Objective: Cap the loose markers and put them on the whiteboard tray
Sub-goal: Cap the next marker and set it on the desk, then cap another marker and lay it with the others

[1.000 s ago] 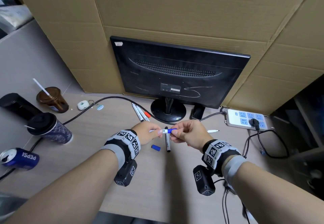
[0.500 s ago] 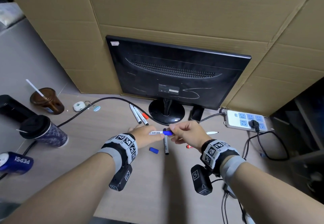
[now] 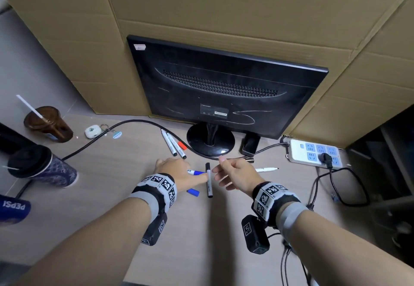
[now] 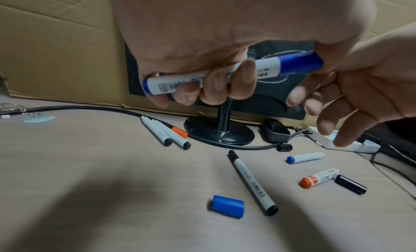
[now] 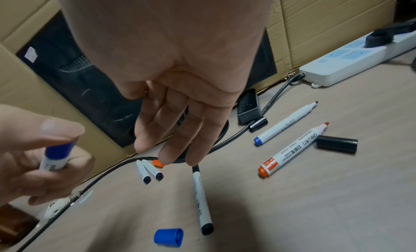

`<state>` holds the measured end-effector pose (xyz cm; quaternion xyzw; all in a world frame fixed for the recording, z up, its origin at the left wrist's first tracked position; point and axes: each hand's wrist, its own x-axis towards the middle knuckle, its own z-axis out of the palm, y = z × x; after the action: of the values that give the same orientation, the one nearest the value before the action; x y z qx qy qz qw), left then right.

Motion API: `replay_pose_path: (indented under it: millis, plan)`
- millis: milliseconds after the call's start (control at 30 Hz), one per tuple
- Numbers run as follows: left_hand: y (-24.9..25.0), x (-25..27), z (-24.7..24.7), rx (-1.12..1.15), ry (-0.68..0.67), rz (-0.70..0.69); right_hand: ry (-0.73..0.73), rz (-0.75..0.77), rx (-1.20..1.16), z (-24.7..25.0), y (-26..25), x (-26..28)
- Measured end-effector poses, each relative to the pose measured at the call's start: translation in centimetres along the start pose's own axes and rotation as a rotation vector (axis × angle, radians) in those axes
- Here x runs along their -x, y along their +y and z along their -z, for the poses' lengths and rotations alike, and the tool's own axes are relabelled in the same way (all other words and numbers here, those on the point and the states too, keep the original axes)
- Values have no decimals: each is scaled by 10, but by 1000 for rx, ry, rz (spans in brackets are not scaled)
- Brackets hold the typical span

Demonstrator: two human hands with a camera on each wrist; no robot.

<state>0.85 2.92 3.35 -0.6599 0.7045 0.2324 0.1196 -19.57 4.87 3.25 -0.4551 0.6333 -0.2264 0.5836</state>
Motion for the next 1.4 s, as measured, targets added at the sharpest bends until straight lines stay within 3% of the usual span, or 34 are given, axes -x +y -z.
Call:
replay_pose_path:
  millis: [333, 433, 667, 933, 1133, 1400]
  plan:
    - [-43, -26, -33, 221, -119, 224, -39, -49, 77, -30, 28, -36]
    - [-61, -38, -56, 220, -145, 235, -77, -44, 235, -45, 38, -45]
    - [-80, -55, -81, 338, 28, 189, -99, 71, 544, -80, 48, -64]
    - [-77, -54, -81, 414, -40, 198, -73, 80, 661, -89, 56, -74]
    - [-63, -55, -72, 457, -75, 123, 69, 90, 453, -66, 51, -64]
    - [-8, -68, -31, 388, -20, 16, 327, 14, 347, 11, 51, -40]
